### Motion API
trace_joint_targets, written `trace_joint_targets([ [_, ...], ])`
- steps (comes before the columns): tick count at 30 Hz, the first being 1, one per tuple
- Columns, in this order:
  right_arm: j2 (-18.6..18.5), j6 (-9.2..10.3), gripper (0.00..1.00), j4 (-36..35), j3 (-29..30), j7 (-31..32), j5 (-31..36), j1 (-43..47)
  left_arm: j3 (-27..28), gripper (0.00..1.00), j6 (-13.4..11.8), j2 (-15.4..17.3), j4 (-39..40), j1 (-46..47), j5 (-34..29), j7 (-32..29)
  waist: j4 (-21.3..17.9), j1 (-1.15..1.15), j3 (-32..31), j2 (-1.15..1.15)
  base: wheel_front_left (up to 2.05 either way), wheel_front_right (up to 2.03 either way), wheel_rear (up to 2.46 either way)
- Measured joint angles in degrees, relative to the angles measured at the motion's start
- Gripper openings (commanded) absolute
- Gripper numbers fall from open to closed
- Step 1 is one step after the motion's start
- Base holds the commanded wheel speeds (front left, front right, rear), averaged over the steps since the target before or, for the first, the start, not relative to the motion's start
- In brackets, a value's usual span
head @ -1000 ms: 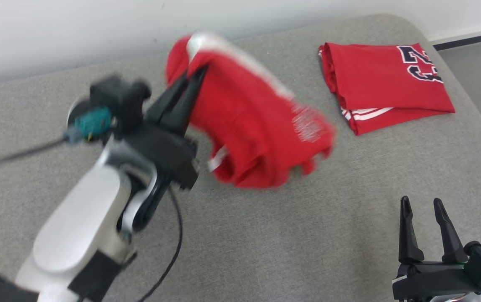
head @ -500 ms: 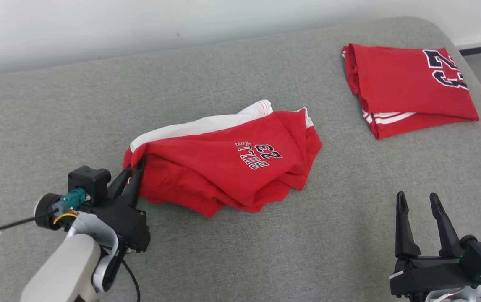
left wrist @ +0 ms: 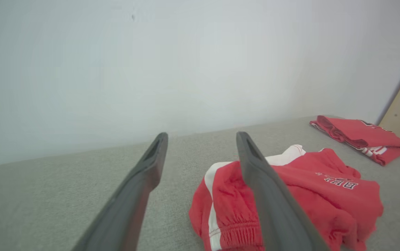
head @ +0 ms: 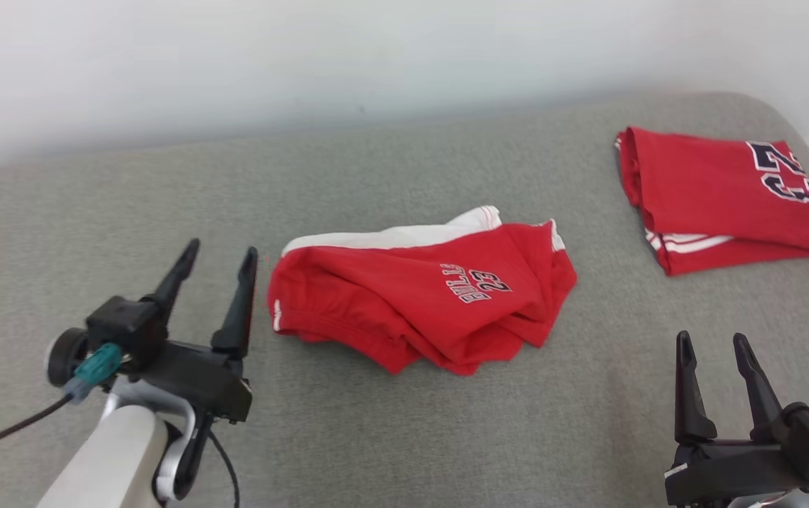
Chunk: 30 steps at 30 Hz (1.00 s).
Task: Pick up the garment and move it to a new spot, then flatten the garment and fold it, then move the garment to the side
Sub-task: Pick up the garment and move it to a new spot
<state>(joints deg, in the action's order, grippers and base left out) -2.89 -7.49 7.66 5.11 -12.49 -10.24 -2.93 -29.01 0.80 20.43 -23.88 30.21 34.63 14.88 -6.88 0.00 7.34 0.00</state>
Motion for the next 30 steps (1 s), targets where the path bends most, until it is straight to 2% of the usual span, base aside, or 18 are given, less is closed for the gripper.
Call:
trace_joint_targets([
  [7,0.0,0.01,1.00,-1.4,0.7,0.9,0.2,1.7,8.6,1.00,-1.3,1.5,9.4,-9.1,-5.9,0.2,2.9,0.00,-3.4,0.00,0.00,0.00,0.00],
  [12,0.0,0.01,1.00,-2.0,1.1,1.4,0.2,3.1,13.2,1.00,-1.3,1.6,12.6,-15.4,-7.9,0.2,4.3,0.00,-5.2,0.00,0.00,0.00,0.00],
  [26,0.0,0.01,1.00,-4.2,1.2,2.4,0.0,5.4,22.0,1.00,-0.2,-1.4,18.4,-27.6,-13.6,0.2,6.7,0.00,-7.5,0.00,0.00,0.00,0.00],
  [30,0.0,0.01,1.00,-4.3,1.2,2.4,-0.2,6.1,24.0,1.00,0.9,-2.4,18.7,-29.4,-14.1,0.2,6.9,0.00,-7.9,0.01,0.00,0.00,0.00],
])
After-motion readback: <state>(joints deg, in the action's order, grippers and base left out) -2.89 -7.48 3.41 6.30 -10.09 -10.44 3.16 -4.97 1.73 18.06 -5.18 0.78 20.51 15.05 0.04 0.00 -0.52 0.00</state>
